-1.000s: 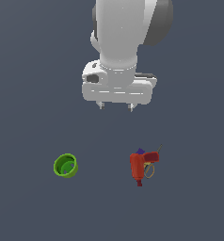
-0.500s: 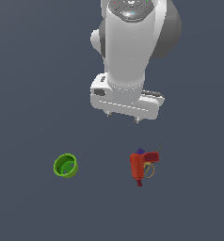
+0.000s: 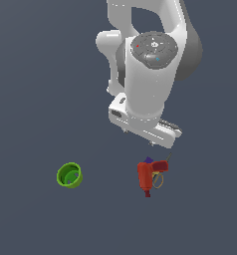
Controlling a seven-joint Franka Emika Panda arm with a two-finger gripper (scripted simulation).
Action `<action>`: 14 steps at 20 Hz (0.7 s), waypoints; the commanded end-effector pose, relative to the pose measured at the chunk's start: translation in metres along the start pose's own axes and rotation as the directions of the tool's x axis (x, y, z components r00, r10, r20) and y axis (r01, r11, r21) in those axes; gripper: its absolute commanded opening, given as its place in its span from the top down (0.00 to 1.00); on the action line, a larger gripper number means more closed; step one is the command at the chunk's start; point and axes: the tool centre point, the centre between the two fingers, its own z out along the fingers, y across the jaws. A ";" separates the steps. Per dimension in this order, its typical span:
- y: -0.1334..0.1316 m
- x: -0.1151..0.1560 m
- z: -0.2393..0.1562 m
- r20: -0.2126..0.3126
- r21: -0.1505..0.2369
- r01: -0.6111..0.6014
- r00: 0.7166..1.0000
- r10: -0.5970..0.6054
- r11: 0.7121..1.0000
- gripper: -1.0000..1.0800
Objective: Pick up a designated object from a clutter of objects.
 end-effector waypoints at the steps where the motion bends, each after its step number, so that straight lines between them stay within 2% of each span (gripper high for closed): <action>1: -0.010 0.002 0.010 0.016 -0.004 -0.062 0.998 0.062 0.998 0.00; 7: -0.033 0.004 0.035 0.048 -0.024 -0.206 0.977 0.207 0.978 0.00; 14: -0.059 0.004 0.066 0.072 -0.060 -0.365 0.927 0.369 0.929 0.00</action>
